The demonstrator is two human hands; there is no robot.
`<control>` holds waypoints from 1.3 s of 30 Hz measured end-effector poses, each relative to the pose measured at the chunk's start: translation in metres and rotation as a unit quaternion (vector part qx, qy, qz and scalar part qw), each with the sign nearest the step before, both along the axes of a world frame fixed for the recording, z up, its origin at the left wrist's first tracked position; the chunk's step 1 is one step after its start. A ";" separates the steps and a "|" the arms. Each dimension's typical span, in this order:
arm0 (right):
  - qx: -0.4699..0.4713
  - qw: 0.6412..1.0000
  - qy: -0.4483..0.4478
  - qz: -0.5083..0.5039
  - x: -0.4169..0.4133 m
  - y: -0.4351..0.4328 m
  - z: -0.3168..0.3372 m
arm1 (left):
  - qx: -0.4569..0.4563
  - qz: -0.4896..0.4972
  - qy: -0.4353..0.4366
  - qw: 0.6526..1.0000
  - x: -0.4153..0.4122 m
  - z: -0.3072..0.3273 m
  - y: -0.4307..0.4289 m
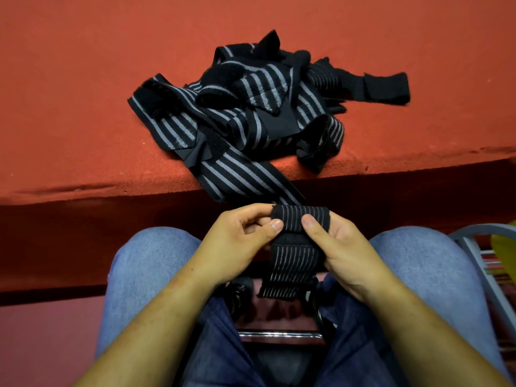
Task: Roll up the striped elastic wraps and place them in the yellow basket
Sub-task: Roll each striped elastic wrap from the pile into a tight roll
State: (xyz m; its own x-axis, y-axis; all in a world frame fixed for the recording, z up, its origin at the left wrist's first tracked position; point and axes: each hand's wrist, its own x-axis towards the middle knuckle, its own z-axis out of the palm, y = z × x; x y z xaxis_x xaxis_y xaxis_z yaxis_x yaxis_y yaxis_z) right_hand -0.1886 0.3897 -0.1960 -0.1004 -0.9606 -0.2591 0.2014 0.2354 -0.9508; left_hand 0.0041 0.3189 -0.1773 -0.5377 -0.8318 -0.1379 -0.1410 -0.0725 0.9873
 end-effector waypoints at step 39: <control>0.068 0.992 -0.098 0.035 0.002 -0.001 0.009 | -0.101 0.028 -0.001 0.995 0.001 0.006 -0.002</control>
